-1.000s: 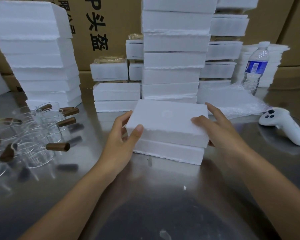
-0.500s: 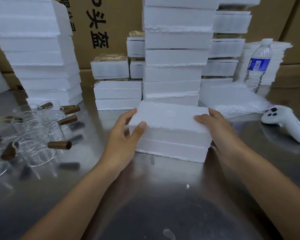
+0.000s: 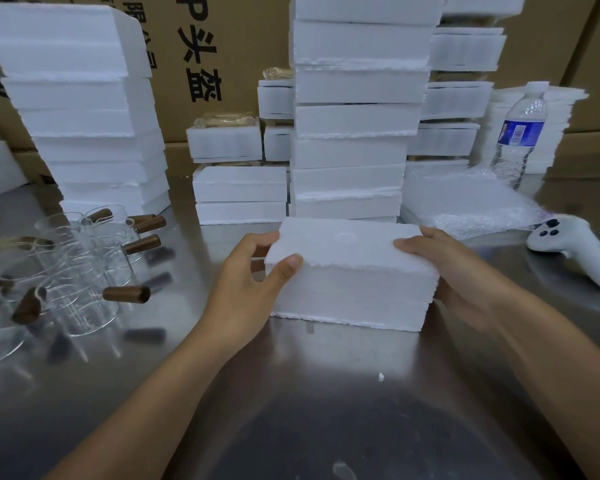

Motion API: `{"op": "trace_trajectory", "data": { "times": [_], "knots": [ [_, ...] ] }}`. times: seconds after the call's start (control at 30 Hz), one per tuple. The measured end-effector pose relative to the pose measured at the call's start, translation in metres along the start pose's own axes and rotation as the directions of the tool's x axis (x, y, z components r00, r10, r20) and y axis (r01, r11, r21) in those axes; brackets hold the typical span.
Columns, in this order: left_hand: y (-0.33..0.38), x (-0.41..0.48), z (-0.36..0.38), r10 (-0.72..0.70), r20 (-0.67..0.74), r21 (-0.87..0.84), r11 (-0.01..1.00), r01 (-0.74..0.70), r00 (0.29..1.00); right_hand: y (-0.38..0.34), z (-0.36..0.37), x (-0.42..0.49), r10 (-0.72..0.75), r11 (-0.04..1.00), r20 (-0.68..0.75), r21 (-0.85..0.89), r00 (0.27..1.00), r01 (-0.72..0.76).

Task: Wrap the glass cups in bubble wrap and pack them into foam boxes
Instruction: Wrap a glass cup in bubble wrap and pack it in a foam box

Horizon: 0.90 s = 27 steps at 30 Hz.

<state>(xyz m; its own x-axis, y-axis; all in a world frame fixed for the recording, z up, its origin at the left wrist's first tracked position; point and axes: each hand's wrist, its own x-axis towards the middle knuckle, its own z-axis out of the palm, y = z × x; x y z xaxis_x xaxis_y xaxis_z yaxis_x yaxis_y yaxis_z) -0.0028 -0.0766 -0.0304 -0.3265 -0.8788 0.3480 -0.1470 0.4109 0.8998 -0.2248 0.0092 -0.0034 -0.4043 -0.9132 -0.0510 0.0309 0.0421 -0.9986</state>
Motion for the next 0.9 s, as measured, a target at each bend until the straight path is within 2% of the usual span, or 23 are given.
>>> {"op": "trace_trajectory", "data": {
  "times": [0.13, 0.37, 0.5, 0.6, 0.67, 0.77, 0.9],
  "knots": [
    [0.001, -0.001, 0.000, 0.005, 0.001, 0.014, 1.000, -0.005, 1.000, 0.003, 0.003, 0.001, -0.035, 0.998, -0.028, 0.058, 0.999, 0.036],
    [0.007, -0.006, -0.003, -0.028, 0.045, 0.033, 0.999, 0.027, 0.999, 0.006, 0.003, 0.000, -0.051, 0.997, -0.035, 0.057, 0.998, 0.053],
    [0.010, -0.004, -0.008, -0.162, 0.049, -0.117, 0.979, 0.167, 0.986, 0.005, 0.000, -0.001, -0.027, 0.999, -0.001, 0.047, 1.000, 0.027],
    [0.013, -0.003, -0.007, -0.323, 0.073, -0.315, 0.890, 0.329, 0.944, 0.005, 0.000, -0.003, -0.006, 0.999, 0.027, 0.037, 1.000, 0.005],
    [0.016, -0.004, -0.005, -0.394, 0.123, -0.390, 0.825, 0.409, 0.911, 0.004, 0.000, -0.003, 0.050, 0.999, 0.008, 0.020, 0.999, -0.050],
    [0.022, -0.008, -0.002, -0.450, 0.166, -0.390, 0.787, 0.478, 0.877, 0.000, -0.001, -0.003, 0.136, 0.991, -0.031, 0.020, 0.990, -0.136],
    [0.027, -0.011, -0.002, -0.488, 0.121, -0.386, 0.779, 0.494, 0.864, 0.000, 0.001, -0.007, 0.136, 0.988, -0.013, 0.076, 0.991, -0.135]
  ]
}}
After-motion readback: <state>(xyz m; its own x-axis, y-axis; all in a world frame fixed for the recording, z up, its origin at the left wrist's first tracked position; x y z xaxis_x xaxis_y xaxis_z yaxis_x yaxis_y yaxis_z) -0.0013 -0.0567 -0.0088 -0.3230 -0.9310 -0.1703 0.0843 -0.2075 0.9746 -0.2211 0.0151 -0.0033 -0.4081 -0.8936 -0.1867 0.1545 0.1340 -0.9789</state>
